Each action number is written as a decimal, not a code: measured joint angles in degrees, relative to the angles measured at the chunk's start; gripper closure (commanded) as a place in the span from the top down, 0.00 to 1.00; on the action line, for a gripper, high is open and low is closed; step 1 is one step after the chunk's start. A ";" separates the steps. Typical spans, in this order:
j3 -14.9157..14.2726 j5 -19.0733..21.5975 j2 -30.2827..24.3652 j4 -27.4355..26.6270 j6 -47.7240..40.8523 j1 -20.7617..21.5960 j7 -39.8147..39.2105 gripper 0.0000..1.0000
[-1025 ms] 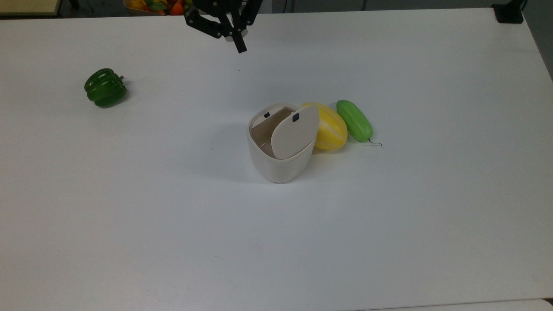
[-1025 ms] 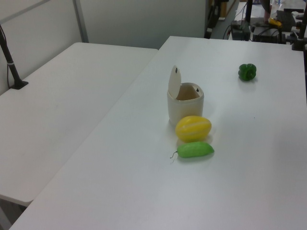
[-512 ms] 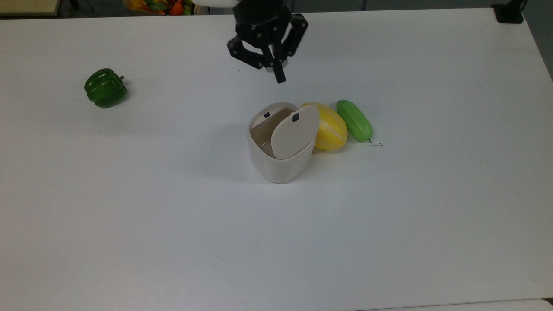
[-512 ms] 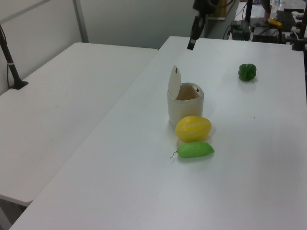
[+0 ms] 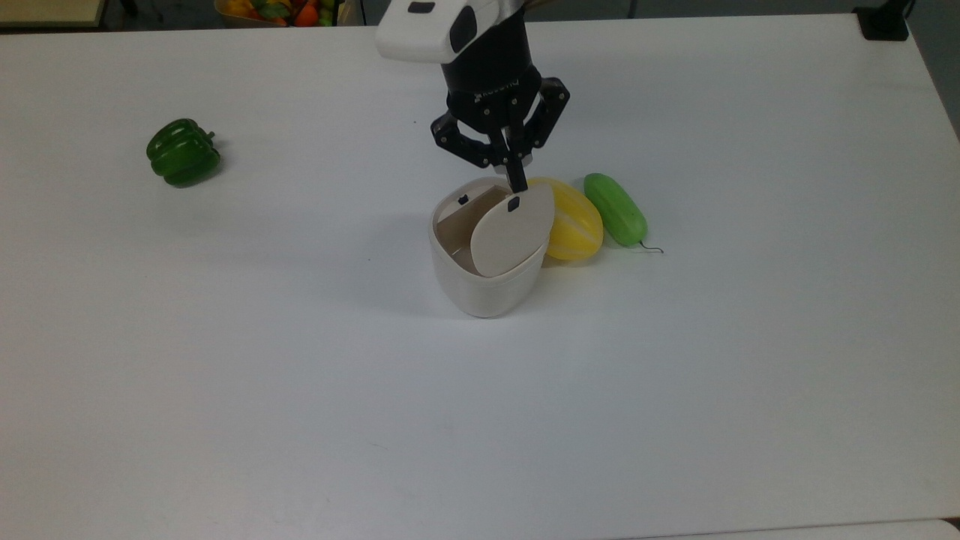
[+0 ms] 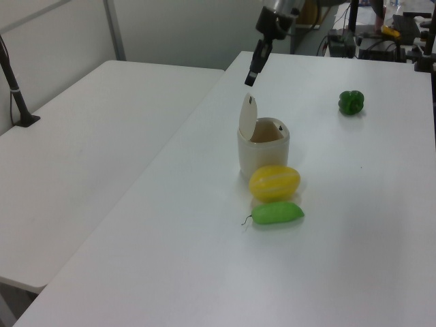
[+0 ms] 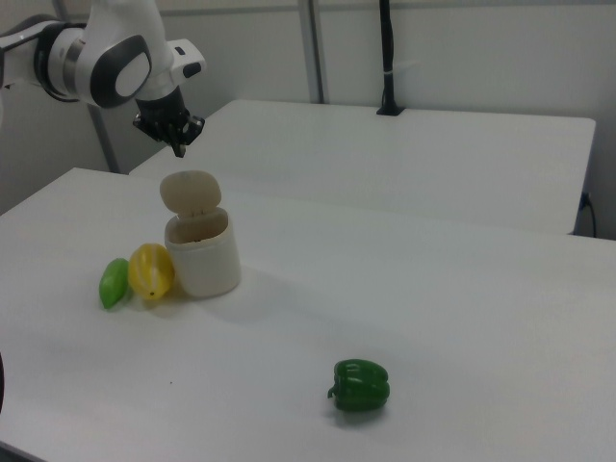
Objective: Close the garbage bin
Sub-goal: 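Move the gripper over the bin and lower it toward the raised lid, then push the raised lid down onto the bin opening with the gripper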
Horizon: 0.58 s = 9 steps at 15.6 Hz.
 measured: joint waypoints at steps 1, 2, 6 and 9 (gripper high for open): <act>0.00 -0.25 0.42 0.00 1.25 0.17 0.50 0.00; 0.00 -0.65 0.87 -0.01 2.40 0.28 0.85 0.00; -0.04 -3.18 2.35 0.00 3.85 1.05 0.98 0.00; -0.04 -6.19 3.23 -0.01 3.86 1.37 0.99 0.00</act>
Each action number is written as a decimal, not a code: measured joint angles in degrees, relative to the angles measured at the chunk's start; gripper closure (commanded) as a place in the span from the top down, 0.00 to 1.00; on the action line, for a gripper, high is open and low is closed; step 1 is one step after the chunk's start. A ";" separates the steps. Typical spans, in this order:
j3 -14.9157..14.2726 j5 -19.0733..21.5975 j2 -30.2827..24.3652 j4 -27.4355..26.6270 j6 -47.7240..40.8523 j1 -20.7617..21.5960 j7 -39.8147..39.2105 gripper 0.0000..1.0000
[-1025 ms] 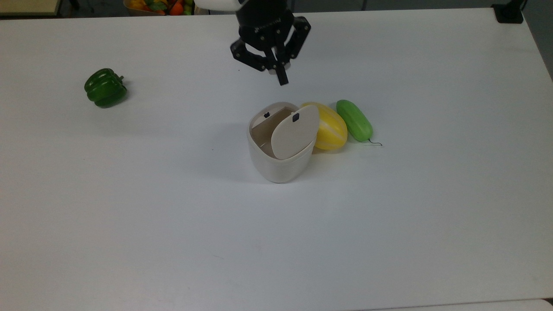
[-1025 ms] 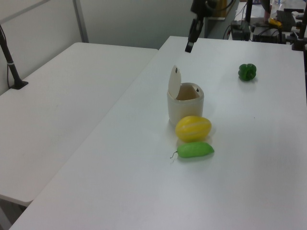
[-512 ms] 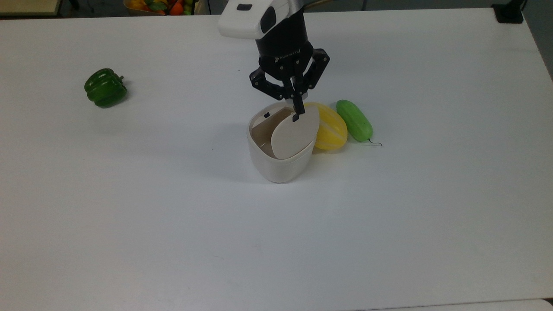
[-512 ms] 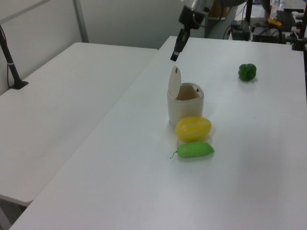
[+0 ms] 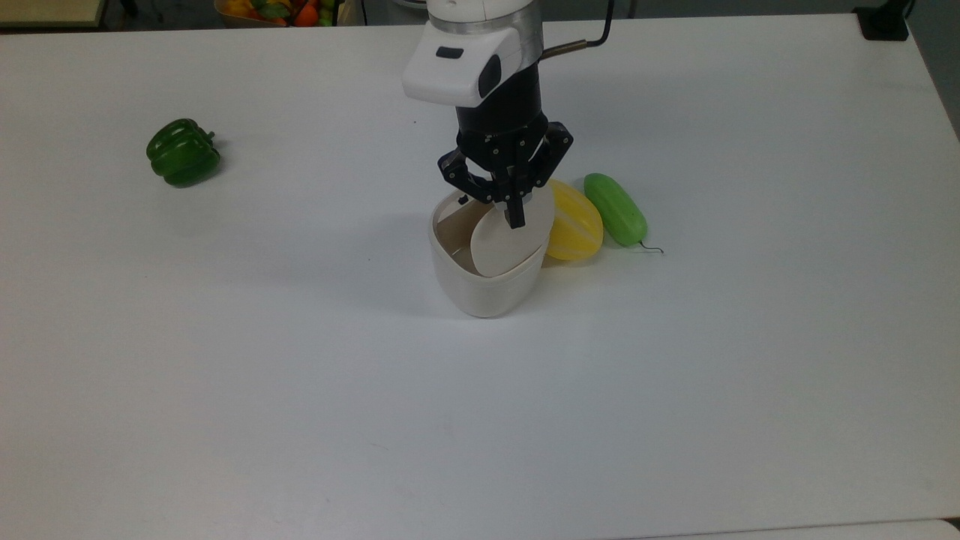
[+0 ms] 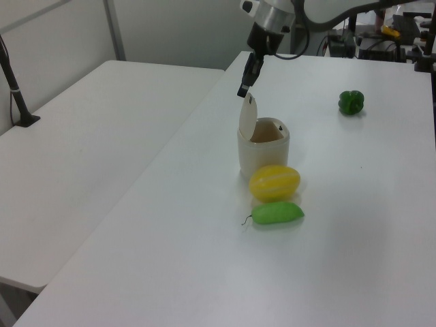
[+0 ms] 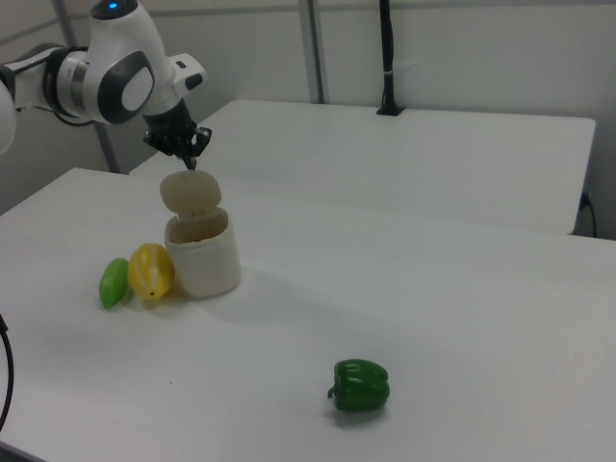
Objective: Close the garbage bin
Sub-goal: 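Push the raised lid down onto the bin opening with the gripper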
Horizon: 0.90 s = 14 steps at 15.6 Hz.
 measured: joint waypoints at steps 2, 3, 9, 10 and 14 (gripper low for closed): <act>0.00 -1.34 0.44 -0.03 -0.16 0.06 -0.21 0.00; -0.04 -1.68 0.56 -0.06 -0.86 0.08 -0.67 0.00; -1.09 -1.81 0.61 -0.07 -8.23 0.09 -5.22 0.00; -1.22 -1.81 0.61 -0.10 -8.93 0.09 -5.53 0.00; -1.82 -1.82 0.67 -1.31 -10.22 0.09 -6.16 0.00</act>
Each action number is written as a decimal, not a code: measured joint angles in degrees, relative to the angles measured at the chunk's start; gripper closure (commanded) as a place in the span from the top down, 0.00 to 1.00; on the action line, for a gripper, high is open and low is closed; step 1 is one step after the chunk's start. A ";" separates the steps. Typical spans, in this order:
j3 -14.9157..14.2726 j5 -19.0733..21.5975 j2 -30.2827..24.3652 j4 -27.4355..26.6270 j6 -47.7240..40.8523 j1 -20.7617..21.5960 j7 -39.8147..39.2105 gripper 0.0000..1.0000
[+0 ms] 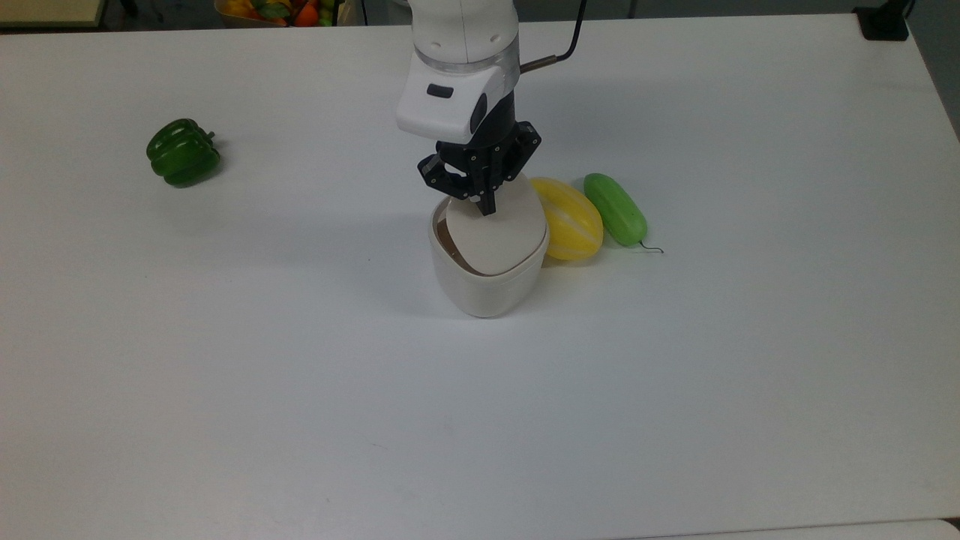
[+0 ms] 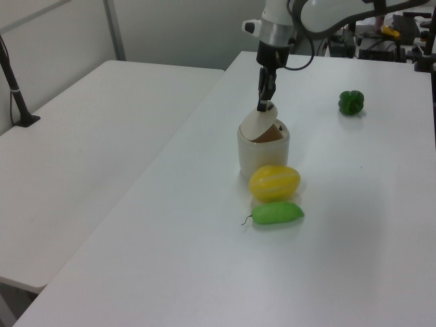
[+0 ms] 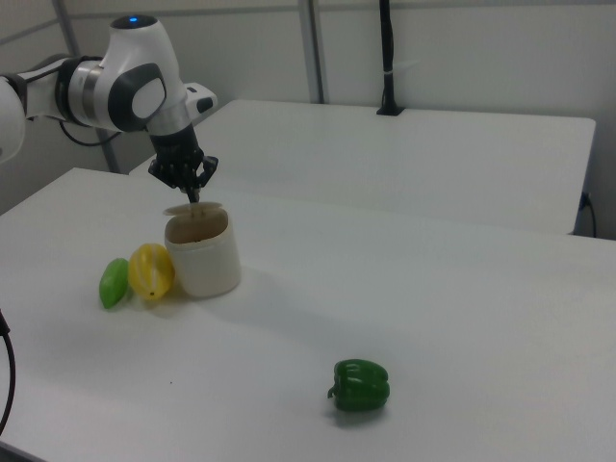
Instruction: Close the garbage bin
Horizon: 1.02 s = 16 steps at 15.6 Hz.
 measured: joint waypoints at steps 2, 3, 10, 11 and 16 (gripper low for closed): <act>-0.12 -0.01 0.14 -0.92 -0.05 0.00 -0.06 0.00; -0.24 -0.01 0.21 -1.28 -0.05 0.00 -0.10 0.00; -1.18 -0.01 1.56 -2.60 -0.05 -0.01 -0.98 0.00; -1.18 -0.01 1.90 -2.63 -0.05 0.00 -0.99 0.00; -1.20 -0.02 2.40 -2.51 -0.05 0.02 -1.00 0.00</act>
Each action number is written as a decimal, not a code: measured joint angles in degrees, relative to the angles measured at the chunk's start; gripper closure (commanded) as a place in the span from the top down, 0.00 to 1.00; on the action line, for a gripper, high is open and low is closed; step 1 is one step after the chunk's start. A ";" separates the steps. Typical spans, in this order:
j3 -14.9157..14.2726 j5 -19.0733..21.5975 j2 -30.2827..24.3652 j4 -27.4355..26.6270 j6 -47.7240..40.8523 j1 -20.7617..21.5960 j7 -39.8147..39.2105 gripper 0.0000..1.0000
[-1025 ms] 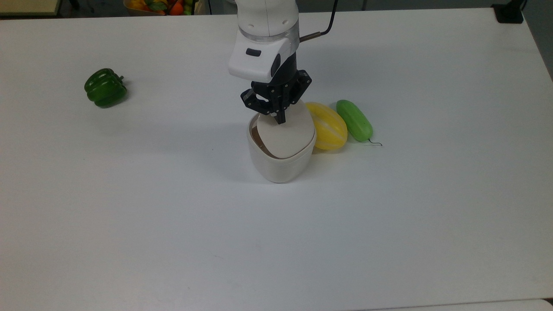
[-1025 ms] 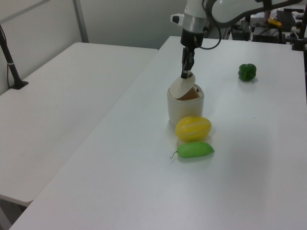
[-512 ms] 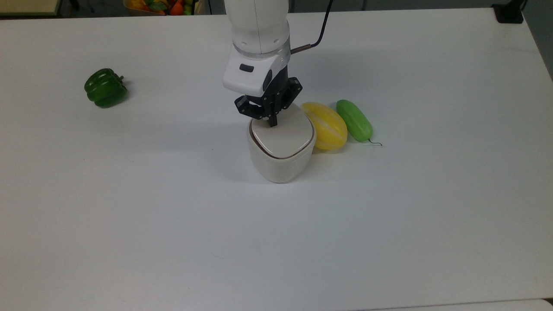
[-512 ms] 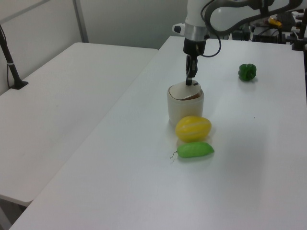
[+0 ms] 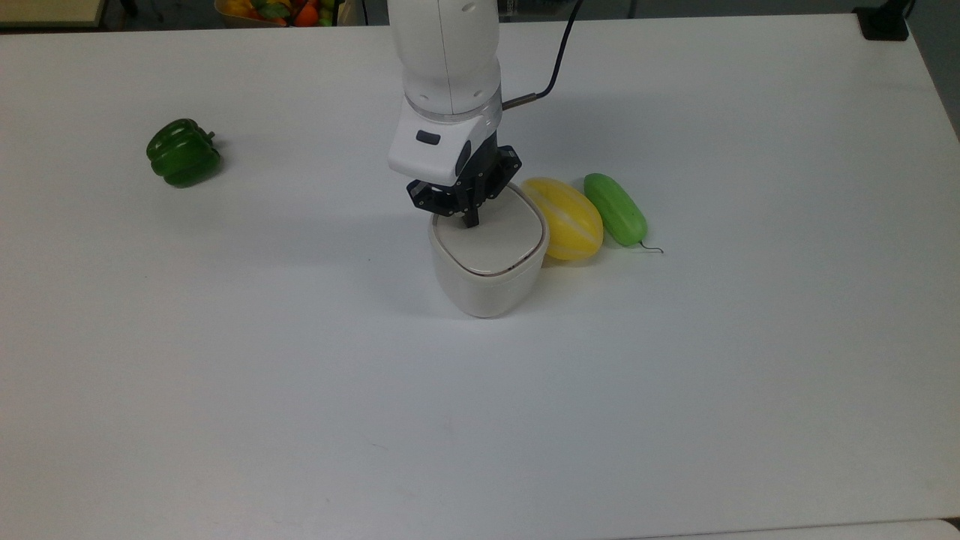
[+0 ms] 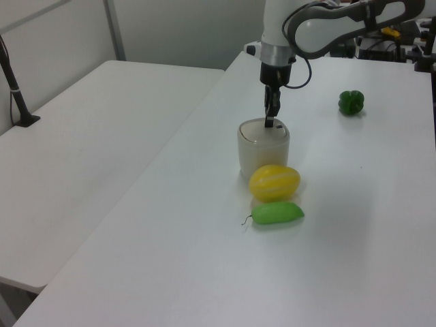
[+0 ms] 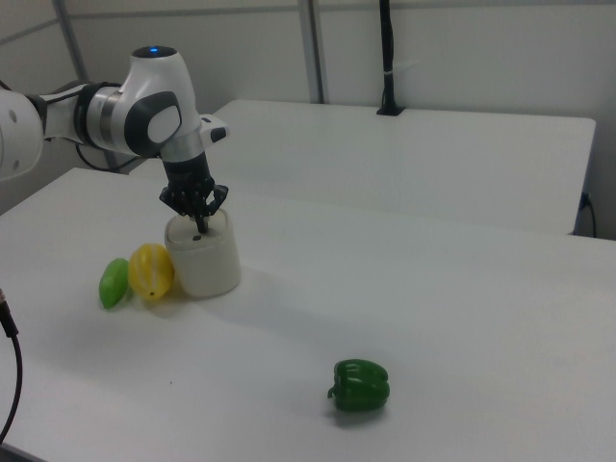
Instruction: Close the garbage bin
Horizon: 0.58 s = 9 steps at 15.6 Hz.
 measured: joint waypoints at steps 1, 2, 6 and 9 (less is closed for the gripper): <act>0.00 -0.01 0.02 0.04 0.00 0.01 0.00 0.00; 0.00 -0.02 0.03 0.04 0.00 0.02 0.00 0.00; 0.00 -0.03 0.04 0.10 -0.01 0.02 0.00 0.02; -0.14 -0.03 -0.10 0.21 -0.05 0.02 1.21 0.17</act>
